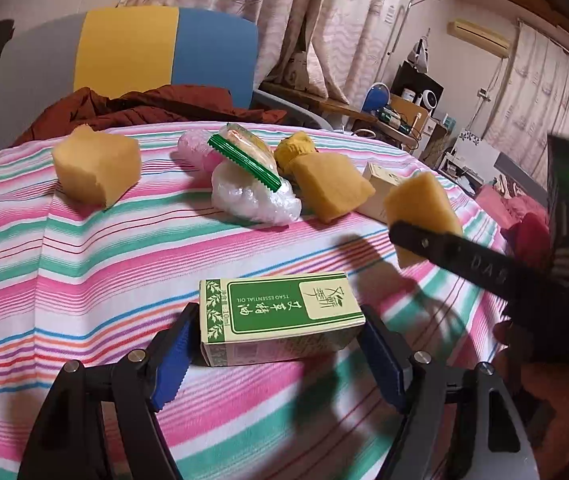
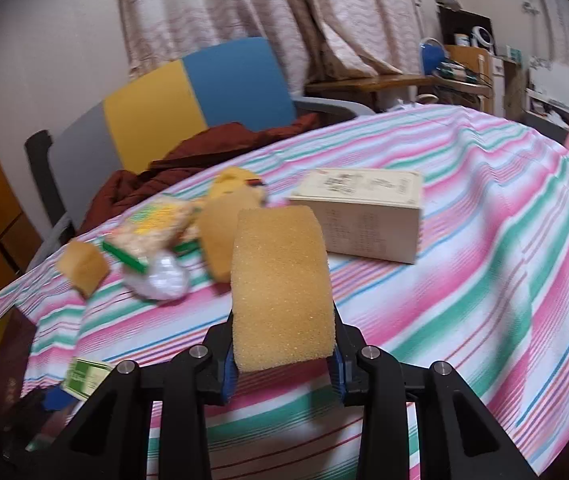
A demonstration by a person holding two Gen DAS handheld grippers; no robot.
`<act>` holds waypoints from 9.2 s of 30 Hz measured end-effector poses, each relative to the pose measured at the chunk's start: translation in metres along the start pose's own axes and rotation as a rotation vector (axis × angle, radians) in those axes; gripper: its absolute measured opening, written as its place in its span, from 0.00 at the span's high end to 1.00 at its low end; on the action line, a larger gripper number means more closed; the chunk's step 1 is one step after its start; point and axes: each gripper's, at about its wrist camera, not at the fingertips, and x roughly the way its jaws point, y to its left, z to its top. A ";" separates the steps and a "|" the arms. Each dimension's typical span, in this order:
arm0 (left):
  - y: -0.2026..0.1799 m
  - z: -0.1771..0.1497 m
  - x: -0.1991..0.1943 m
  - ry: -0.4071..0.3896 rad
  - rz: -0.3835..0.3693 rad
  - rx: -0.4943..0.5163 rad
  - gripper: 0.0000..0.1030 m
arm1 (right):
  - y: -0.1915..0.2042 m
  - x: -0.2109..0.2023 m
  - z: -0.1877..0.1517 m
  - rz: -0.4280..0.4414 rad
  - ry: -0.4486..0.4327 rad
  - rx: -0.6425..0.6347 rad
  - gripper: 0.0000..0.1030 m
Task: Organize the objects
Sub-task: 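Grasp the green-white essential oil box with the left tool while the right holds the sponge, then carry the box and sponge over the gold tray and open both tools, then move both tools back to the pile of items, then grasp another yellow sponge with the right tool, then grasp the bubble-wrap bag with the left tool while the right holds the sponge, then carry the bag and sponge over the gold tray and open both tools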
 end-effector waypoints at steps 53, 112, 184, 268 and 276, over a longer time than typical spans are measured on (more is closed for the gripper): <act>0.196 -0.085 -0.250 -0.166 0.360 -0.367 0.24 | 0.271 -0.091 -0.095 0.643 0.194 -0.392 0.65; 0.150 -0.071 -0.248 -0.197 0.374 -0.321 0.18 | 0.200 -0.047 -0.076 0.478 0.207 -0.239 0.24; 0.036 -0.037 -0.131 0.071 0.140 -0.130 0.18 | 0.088 0.084 0.069 -0.082 0.032 -0.339 0.29; 0.081 0.046 -0.013 -0.043 0.394 -0.033 0.37 | 0.042 0.063 0.027 0.068 0.007 -0.198 0.40; 0.063 0.030 -0.036 -0.106 0.393 0.016 0.37 | 0.051 0.049 0.014 0.076 -0.004 -0.209 0.40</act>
